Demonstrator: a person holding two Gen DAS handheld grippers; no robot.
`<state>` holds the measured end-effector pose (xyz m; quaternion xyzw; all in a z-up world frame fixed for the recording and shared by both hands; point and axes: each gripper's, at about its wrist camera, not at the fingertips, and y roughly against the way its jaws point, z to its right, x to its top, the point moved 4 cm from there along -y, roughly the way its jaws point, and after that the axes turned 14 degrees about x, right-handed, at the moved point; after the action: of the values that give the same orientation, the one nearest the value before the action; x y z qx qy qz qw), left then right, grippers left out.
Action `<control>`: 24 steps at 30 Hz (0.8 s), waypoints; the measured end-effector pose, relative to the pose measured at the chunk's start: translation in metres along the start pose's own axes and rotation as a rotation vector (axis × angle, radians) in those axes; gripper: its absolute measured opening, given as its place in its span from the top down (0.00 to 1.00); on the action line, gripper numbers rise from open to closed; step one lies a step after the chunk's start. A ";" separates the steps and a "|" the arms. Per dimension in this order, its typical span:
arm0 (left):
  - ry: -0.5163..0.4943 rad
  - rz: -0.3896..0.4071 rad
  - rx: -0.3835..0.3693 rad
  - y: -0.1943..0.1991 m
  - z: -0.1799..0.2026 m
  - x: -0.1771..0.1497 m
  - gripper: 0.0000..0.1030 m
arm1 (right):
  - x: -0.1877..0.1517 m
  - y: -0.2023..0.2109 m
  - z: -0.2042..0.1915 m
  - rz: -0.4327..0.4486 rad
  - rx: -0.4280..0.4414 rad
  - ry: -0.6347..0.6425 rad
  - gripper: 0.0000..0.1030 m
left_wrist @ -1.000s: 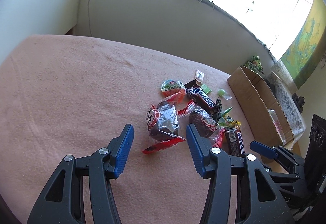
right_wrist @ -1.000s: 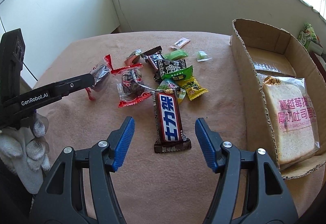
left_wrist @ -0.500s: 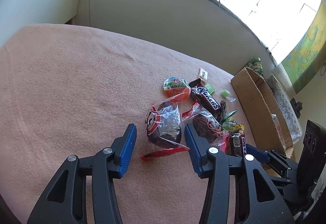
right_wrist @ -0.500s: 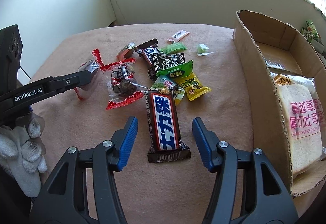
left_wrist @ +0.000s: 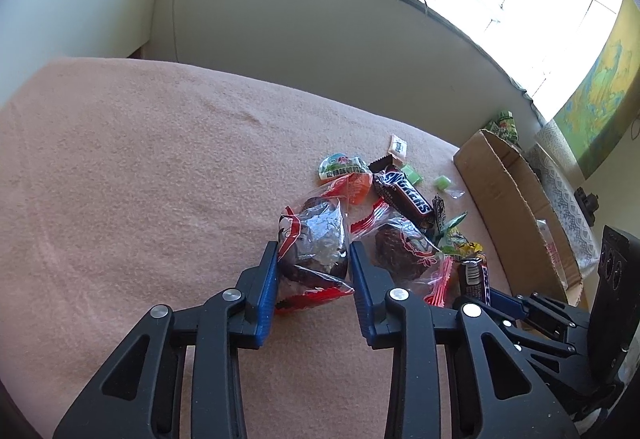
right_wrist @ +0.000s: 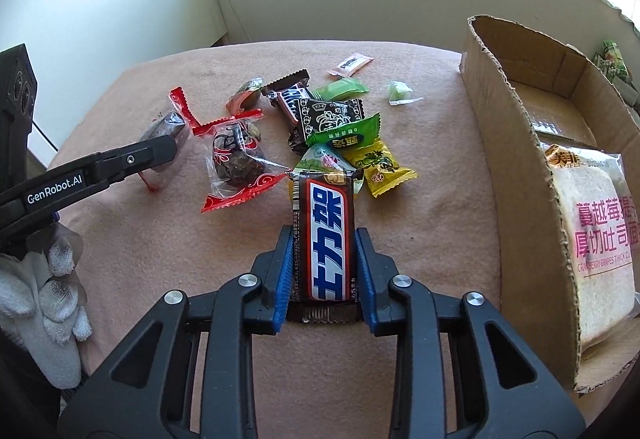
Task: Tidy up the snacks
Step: 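Carry both snacks into the box and open both tools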
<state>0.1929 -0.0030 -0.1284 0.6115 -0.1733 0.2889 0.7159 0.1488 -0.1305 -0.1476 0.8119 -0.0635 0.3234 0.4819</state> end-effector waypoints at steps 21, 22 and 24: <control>-0.003 0.102 -0.076 0.048 0.020 0.013 0.70 | 0.000 0.062 -0.013 0.093 0.034 -0.018 0.71; -0.008 0.107 -0.084 0.050 0.024 0.015 0.70 | 0.002 0.067 -0.012 0.102 0.029 -0.014 0.71; -0.018 0.115 -0.100 0.052 0.034 0.020 0.70 | 0.006 0.076 -0.010 0.120 0.026 -0.013 0.71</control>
<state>0.1793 -0.0280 -0.0696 0.5665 -0.2288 0.3153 0.7261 0.1169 -0.1610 -0.0846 0.8150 -0.1109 0.3471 0.4506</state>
